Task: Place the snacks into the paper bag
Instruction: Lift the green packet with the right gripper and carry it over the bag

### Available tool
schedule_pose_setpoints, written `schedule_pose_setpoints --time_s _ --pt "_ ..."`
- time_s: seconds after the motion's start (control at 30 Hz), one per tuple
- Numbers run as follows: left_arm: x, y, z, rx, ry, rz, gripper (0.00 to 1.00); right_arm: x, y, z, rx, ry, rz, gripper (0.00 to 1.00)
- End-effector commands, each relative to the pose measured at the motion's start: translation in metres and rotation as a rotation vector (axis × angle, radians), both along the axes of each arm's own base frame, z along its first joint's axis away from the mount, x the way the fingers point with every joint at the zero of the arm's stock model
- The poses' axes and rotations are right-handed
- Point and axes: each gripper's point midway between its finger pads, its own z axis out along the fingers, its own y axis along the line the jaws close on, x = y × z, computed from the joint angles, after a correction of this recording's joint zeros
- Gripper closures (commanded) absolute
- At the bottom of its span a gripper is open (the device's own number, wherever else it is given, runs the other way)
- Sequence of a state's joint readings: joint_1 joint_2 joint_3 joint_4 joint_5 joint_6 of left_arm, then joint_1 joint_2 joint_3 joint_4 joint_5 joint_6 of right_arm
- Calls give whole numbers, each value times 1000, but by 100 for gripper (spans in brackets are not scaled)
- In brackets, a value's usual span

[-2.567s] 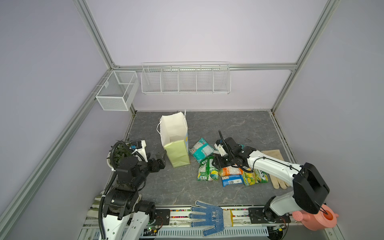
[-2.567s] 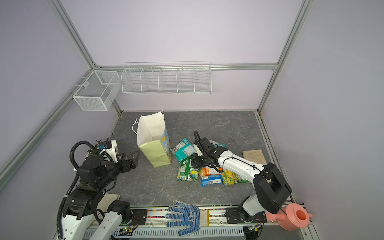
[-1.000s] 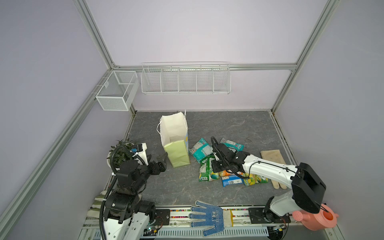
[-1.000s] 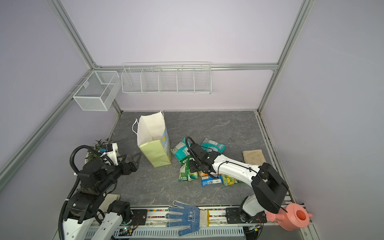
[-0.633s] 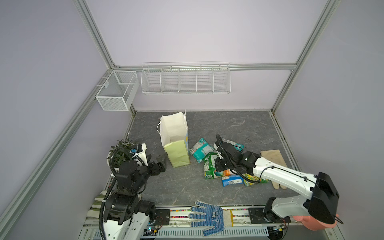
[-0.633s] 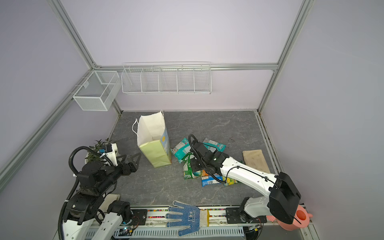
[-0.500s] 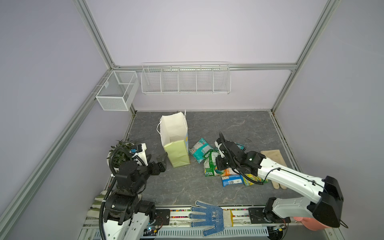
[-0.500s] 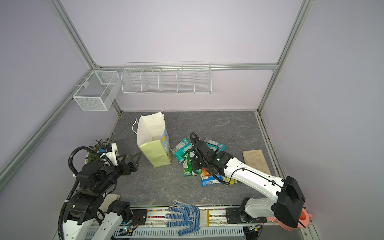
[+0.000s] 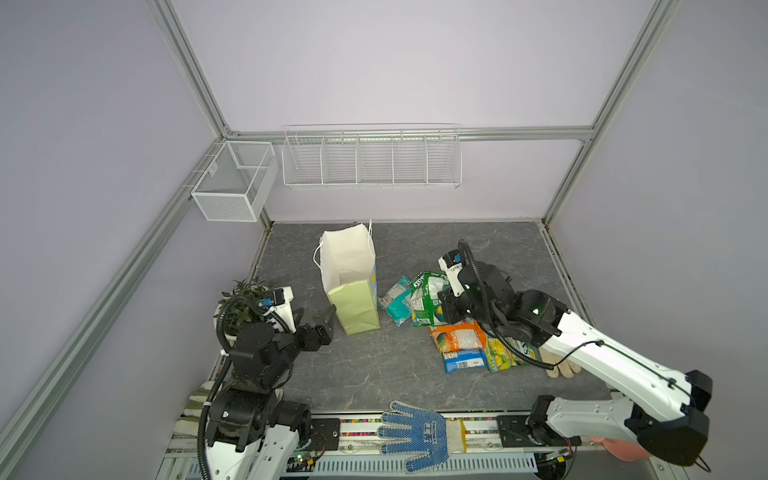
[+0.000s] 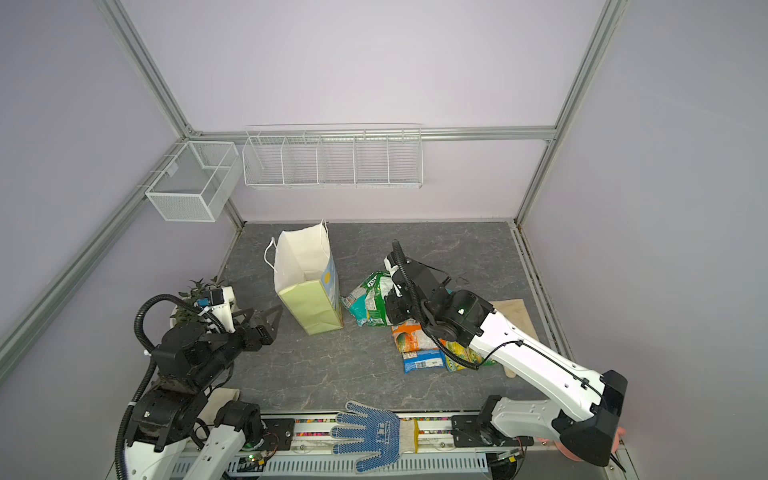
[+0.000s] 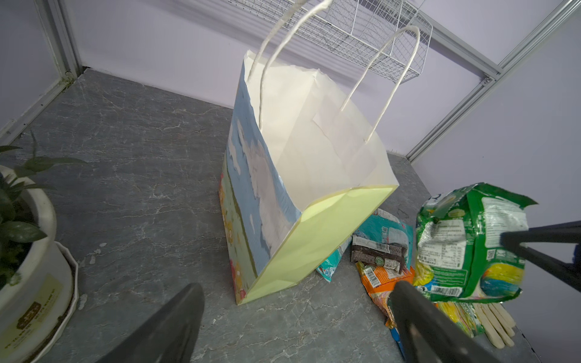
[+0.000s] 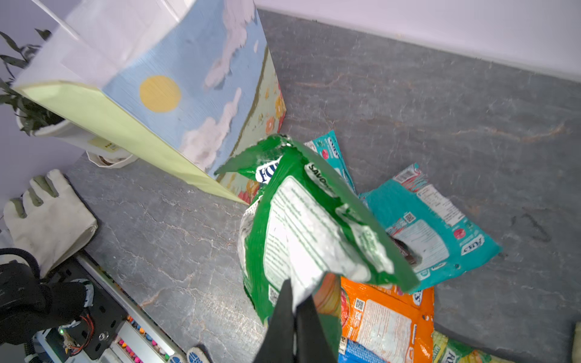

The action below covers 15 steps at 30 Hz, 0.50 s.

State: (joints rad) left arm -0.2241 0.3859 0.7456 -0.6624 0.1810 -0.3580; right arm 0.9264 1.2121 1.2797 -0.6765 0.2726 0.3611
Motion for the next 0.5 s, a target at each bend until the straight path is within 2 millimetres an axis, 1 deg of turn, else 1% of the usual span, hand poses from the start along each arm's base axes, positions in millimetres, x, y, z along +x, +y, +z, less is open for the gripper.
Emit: schedule_pose_setpoints --time_s 0.0,0.2,0.4,0.47 --pt "-1 -2 -1 1 -12 -13 7 2 -3 30 3 -83 15 94" --pt "-1 -4 -2 -1 -8 -26 7 6 5 64 20 -142 54 94" --pt "-1 -4 -2 -2 -8 -26 7 8 9 98 42 -210 75 93" --pt "-1 -5 -1 -3 -11 -28 7 9 11 106 46 -225 83 94"
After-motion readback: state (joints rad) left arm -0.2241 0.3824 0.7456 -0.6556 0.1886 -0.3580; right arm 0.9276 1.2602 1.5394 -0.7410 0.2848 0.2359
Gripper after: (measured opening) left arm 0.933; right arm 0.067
